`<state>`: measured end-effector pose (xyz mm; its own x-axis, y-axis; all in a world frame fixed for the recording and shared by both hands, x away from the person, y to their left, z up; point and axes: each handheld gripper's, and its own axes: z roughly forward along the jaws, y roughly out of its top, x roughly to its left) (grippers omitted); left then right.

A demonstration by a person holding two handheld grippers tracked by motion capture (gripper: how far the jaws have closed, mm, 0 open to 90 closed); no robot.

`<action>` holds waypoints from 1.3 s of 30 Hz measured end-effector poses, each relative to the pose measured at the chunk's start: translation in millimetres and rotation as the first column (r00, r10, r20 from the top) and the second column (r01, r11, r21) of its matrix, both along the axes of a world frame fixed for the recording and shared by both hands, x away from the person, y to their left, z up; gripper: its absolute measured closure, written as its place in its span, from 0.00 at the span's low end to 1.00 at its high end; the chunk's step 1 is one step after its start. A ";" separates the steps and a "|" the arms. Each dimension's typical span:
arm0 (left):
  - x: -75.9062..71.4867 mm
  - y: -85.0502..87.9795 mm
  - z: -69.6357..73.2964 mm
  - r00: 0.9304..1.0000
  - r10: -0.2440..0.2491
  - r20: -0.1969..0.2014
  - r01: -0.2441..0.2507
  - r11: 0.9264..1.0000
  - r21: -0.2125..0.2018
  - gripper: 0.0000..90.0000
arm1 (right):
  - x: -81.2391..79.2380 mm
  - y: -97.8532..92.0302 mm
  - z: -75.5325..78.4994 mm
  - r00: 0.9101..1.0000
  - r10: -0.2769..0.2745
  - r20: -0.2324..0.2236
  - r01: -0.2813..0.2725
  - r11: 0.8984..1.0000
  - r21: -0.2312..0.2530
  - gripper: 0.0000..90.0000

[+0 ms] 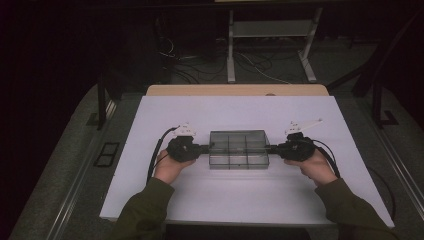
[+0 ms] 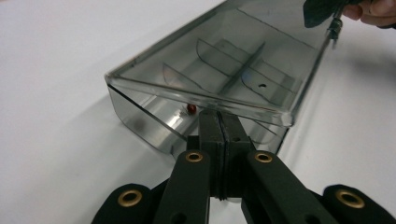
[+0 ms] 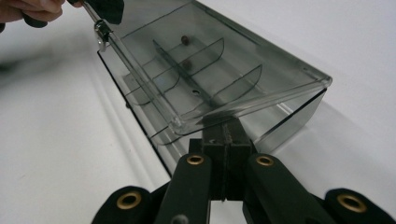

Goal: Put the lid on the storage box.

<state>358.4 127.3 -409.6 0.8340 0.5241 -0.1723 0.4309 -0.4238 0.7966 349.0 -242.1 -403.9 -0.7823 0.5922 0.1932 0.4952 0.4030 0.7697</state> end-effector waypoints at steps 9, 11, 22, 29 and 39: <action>-10.9 -0.6 -6.7 1.000 -0.016 -0.008 0.017 1.000 0.026 0.98 | -14.0 -4.0 -6.7 1.000 0.017 -0.008 -0.018 0.999 -0.030 0.99; -12.8 0.1 -7.1 1.000 -0.019 -0.004 0.019 0.999 0.034 0.98 | -15.6 -3.4 -9.2 1.000 0.024 -0.017 -0.025 0.999 -0.037 0.99; -21.5 4.0 -12.7 1.000 -0.029 -0.006 0.029 0.998 0.060 0.98 | -24.3 -1.5 -13.6 1.000 0.029 -0.004 -0.029 0.997 -0.076 0.99; -23.9 4.1 -15.9 1.000 -0.029 -0.009 0.029 0.996 0.079 0.99 | -29.3 -5.0 -19.0 0.999 0.028 -0.019 -0.029 0.996 -0.081 0.99; -27.3 9.1 -17.4 1.000 -0.015 -0.013 0.016 0.997 0.079 0.97 | -31.6 -9.5 -22.4 0.999 0.016 -0.030 -0.018 0.996 -0.091 0.99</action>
